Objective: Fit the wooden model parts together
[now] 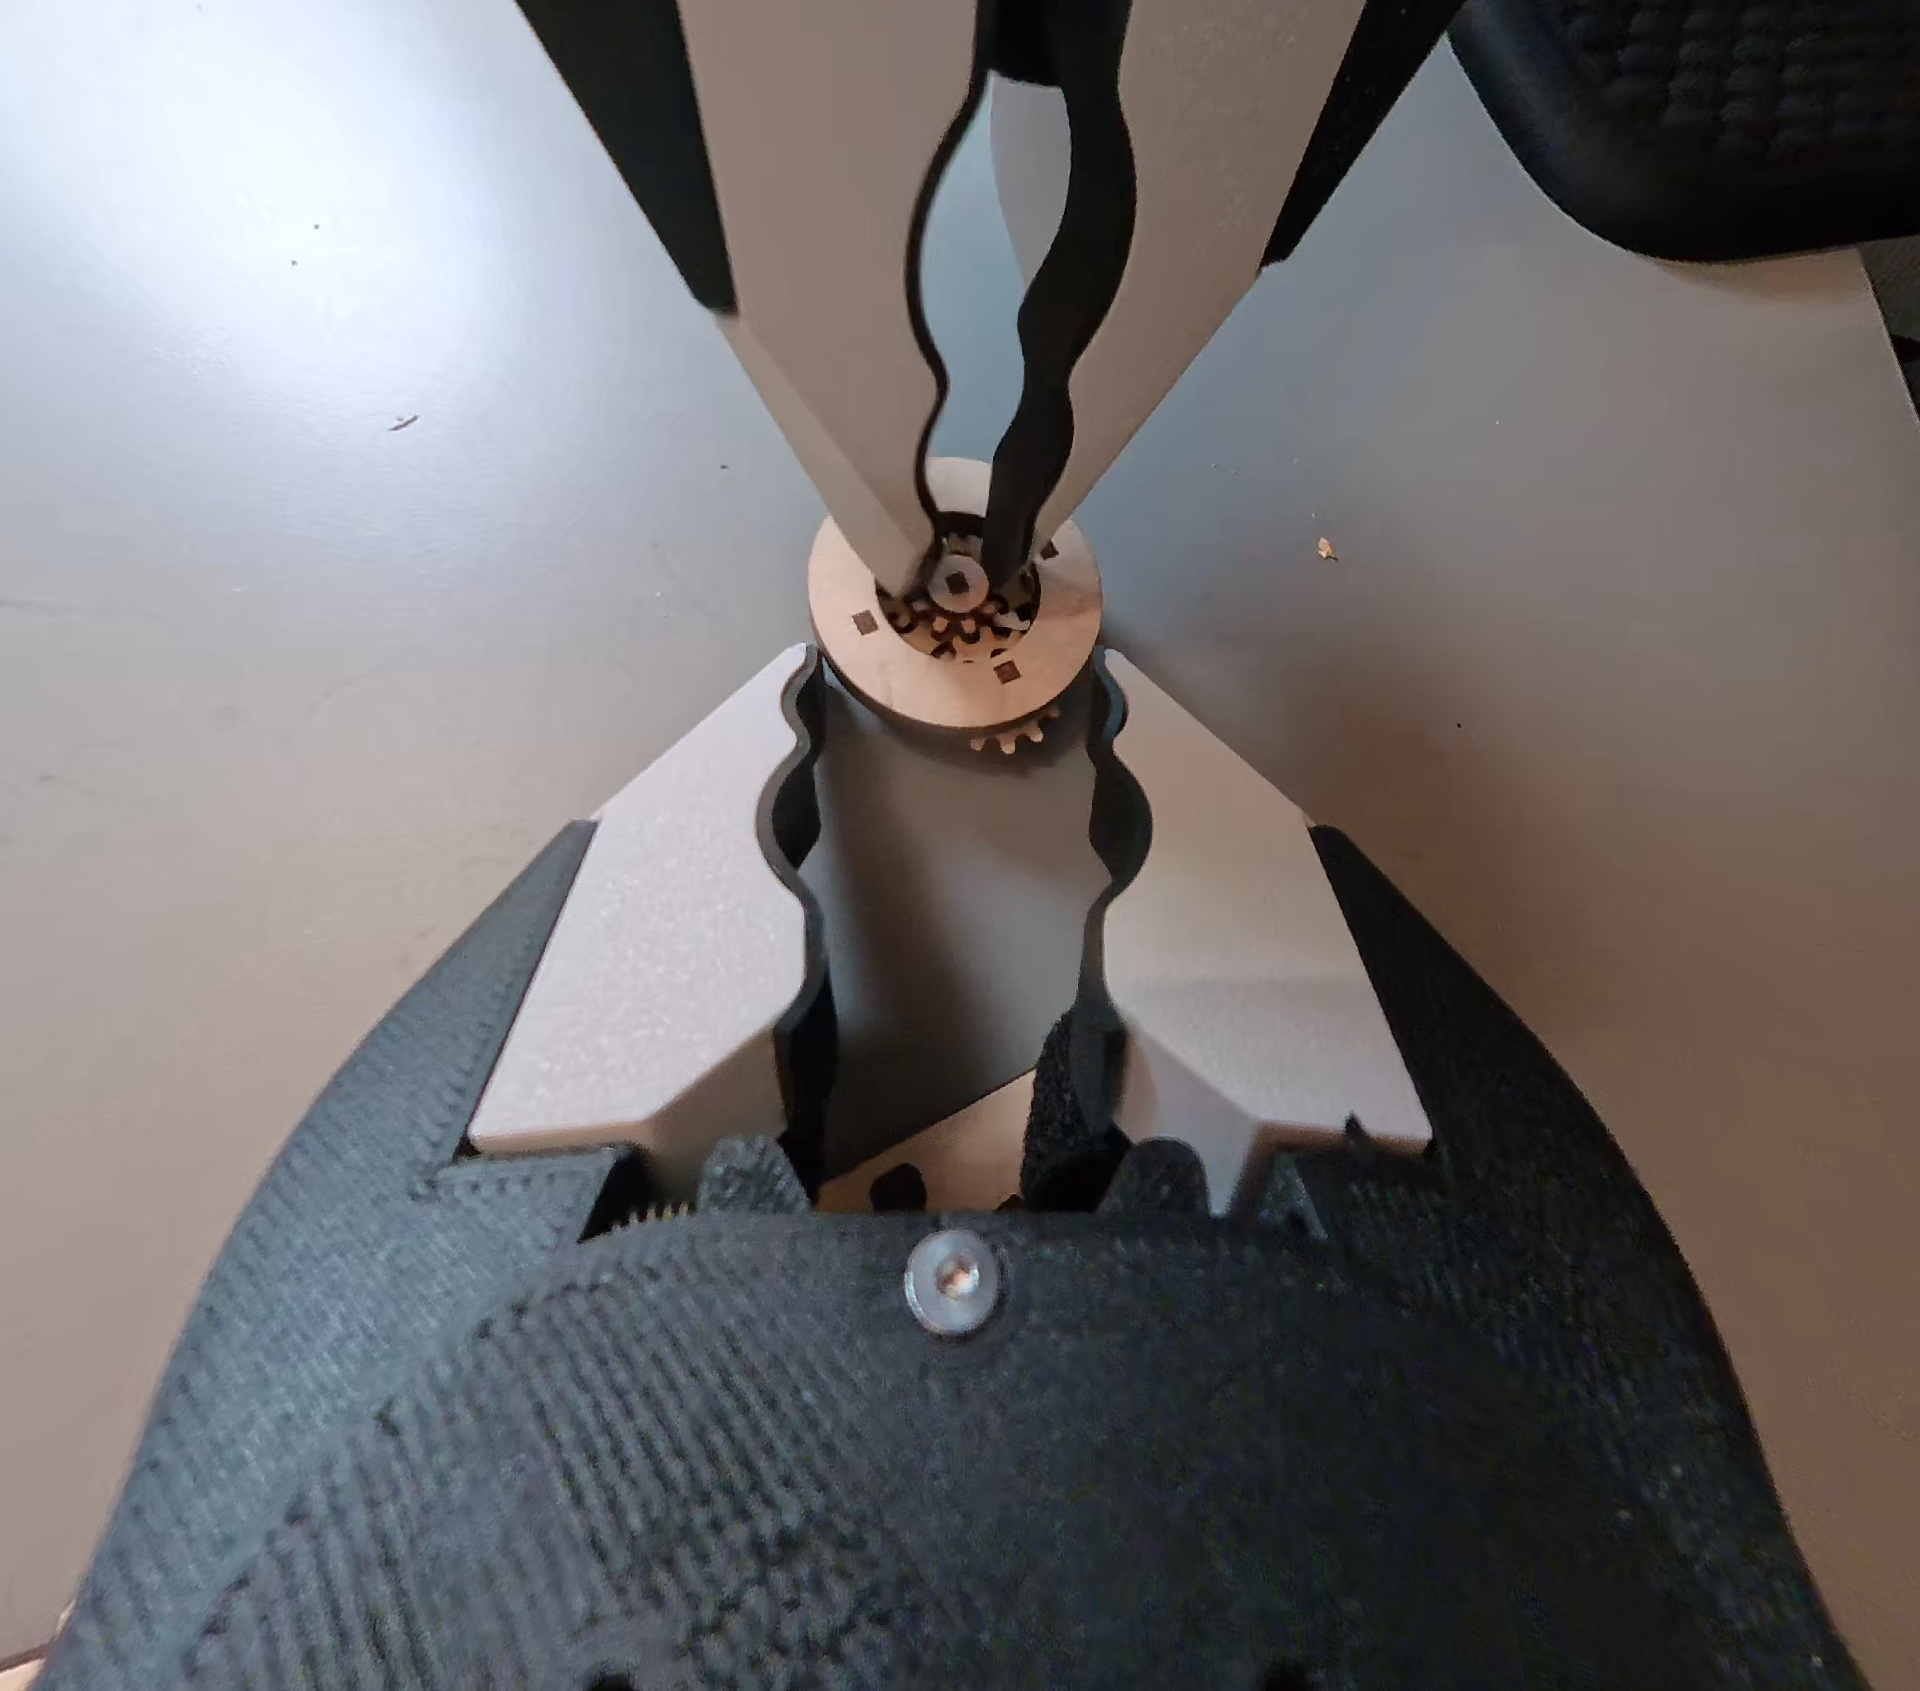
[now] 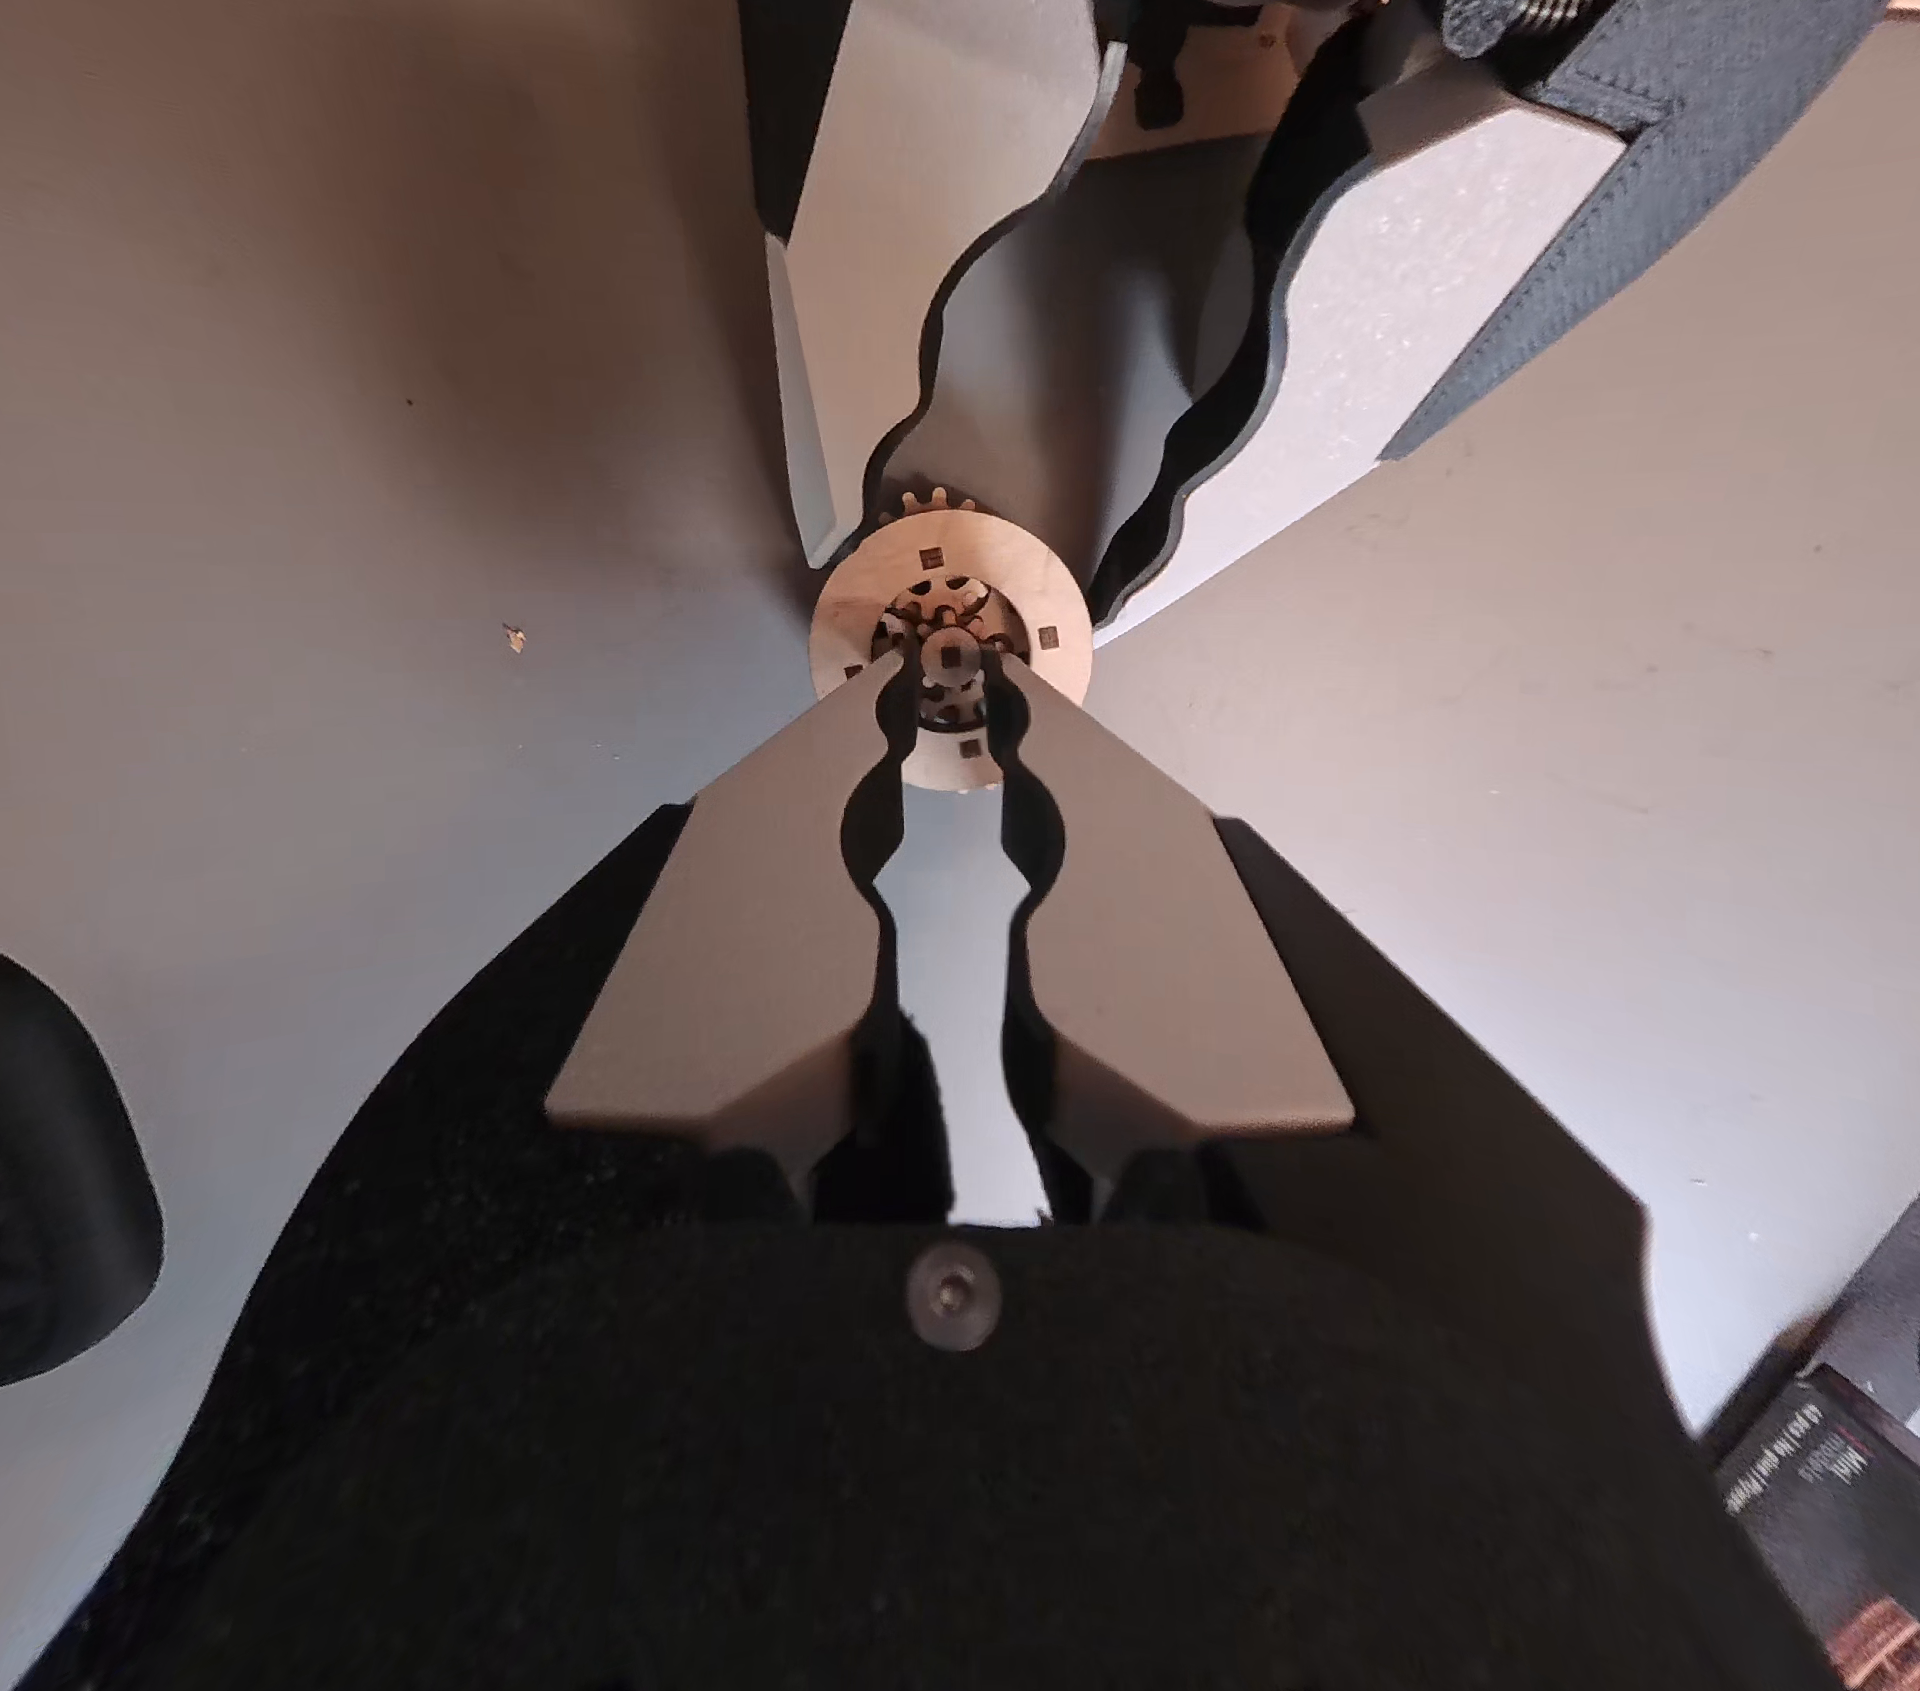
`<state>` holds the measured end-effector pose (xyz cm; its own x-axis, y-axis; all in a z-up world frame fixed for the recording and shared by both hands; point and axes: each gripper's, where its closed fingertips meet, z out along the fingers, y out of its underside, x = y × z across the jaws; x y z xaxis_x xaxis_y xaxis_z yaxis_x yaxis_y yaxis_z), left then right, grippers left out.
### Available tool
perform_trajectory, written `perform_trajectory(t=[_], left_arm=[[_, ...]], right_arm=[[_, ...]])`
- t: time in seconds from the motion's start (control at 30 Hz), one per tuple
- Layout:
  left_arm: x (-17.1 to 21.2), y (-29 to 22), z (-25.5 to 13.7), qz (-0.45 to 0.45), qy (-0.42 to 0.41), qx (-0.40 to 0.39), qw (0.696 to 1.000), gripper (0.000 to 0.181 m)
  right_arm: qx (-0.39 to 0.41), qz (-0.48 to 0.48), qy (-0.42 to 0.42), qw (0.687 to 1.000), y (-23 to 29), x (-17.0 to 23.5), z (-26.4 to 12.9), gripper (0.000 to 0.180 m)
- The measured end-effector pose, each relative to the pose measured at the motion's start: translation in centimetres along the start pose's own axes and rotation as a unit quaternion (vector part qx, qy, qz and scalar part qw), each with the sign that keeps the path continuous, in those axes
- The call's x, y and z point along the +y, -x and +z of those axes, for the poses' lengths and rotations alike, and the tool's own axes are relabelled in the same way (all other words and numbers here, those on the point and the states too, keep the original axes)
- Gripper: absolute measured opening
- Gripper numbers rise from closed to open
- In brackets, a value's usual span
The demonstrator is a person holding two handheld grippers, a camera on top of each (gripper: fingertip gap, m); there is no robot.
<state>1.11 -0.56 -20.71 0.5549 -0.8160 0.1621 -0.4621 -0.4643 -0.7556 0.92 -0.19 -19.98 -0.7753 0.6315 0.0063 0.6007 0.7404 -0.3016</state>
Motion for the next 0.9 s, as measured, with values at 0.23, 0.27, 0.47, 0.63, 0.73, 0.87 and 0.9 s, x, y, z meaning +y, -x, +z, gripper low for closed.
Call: perform_trajectory(t=[0.23,0.27,0.47,0.63,0.73,0.87,0.9], left_arm=[[-0.2,-0.1,0.0,0.006,-0.005,0.0,1.0,0.061],[-0.3,-0.1,0.0,0.01,-0.006,-0.002,1.0,0.064],[-0.2,0.3,0.9,0.045,0.02,-0.038,0.998,0.064],[-0.3,0.4,0.9,0.052,0.019,-0.043,0.998,0.055],[-0.6,0.3,0.6,0.058,0.009,-0.044,0.997,0.055],[-1.8,0.1,-0.2,0.061,-0.024,-0.04,0.997,0.055],[-2.0,0.0,-0.4,0.062,-0.033,-0.038,0.997,0.055]], right_arm=[[0.0,0.006,-0.027,1.0,0.1,-0.6,-1.3,0.01],[-0.002,0.003,-0.027,1.0,0.3,-0.6,-1.1,0.01],[-0.005,0.013,-0.028,1.0,0.5,-0.5,-0.4,0.009],[-0.008,0.021,-0.032,0.999,0.8,-0.5,-0.5,0.012],[-0.008,0.03,-0.045,0.999,0.9,-0.6,-0.7,0.015],[-0.005,0.043,-0.075,0.996,1.0,-1.0,-1.8,0.018],[-0.003,0.046,-0.084,0.995,1.0,-1.2,-2.2,0.018]])
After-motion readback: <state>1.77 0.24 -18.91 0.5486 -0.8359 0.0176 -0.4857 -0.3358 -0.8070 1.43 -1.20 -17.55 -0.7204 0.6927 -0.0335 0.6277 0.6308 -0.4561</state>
